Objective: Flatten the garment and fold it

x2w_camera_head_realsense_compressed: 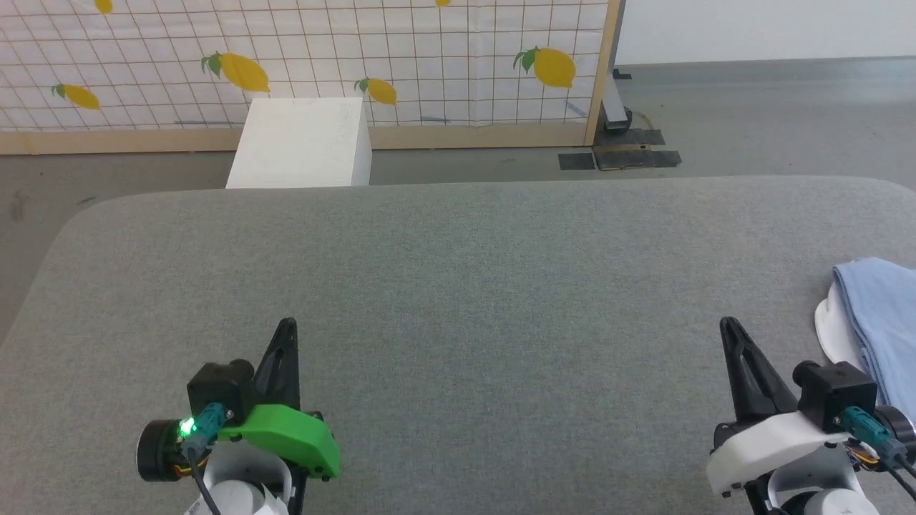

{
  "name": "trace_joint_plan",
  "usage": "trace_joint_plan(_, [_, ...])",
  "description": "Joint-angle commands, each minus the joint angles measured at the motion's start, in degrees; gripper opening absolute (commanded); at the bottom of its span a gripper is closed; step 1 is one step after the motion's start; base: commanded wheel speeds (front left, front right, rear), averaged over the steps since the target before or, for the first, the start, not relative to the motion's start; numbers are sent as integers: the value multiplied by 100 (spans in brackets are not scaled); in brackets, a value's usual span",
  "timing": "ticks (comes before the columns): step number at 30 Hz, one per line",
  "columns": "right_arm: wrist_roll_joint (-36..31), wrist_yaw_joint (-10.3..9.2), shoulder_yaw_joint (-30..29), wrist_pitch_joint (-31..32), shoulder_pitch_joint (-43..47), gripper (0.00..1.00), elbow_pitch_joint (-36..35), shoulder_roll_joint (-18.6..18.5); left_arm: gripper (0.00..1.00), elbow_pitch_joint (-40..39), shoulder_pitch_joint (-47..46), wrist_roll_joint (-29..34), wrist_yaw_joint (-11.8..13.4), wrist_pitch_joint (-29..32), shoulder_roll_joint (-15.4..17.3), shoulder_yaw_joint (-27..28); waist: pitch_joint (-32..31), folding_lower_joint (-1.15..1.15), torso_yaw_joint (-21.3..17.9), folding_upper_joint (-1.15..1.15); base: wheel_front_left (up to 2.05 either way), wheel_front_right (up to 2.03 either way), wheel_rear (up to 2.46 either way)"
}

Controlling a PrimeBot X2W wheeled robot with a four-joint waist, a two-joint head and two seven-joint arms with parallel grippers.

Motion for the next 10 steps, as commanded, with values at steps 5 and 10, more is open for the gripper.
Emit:
trace_joint_plan(5, [-68, -5, 32, 44, -70, 0, -43, 9, 0, -107, 125, 135, 39, 78, -33, 47, 2, 0, -2, 0, 0, 0, 0])
trace_joint_plan(10, [-101, -6, 49, 69, -75, 0, -51, 9, 0, -170, 149, 201, 45, 134, -35, 72, 5, 0, -5, 0, 0, 0, 0])
